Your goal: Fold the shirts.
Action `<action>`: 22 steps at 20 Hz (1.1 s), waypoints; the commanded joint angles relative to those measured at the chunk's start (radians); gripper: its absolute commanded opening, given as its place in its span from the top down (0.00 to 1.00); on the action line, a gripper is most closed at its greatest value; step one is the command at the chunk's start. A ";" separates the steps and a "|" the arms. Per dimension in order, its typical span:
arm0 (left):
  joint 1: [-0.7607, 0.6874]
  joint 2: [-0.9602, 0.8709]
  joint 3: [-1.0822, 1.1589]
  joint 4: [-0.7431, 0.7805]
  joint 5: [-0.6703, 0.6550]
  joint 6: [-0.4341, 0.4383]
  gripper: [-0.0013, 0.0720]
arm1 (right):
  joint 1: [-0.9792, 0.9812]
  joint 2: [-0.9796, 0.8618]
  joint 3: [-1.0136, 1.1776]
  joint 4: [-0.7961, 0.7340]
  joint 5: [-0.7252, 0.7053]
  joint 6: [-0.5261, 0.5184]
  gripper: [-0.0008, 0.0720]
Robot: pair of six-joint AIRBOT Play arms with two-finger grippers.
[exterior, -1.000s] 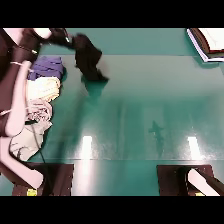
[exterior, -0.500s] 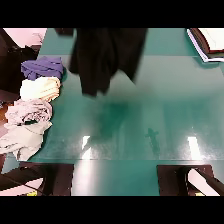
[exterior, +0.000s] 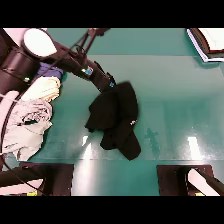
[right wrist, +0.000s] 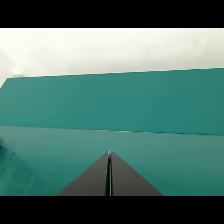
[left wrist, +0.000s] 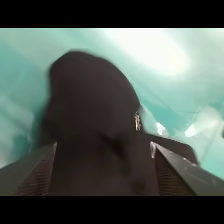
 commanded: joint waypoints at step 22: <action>0.372 0.197 -0.950 -0.179 0.299 0.102 0.02 | 0.001 0.000 -0.200 0.001 0.013 0.002 0.96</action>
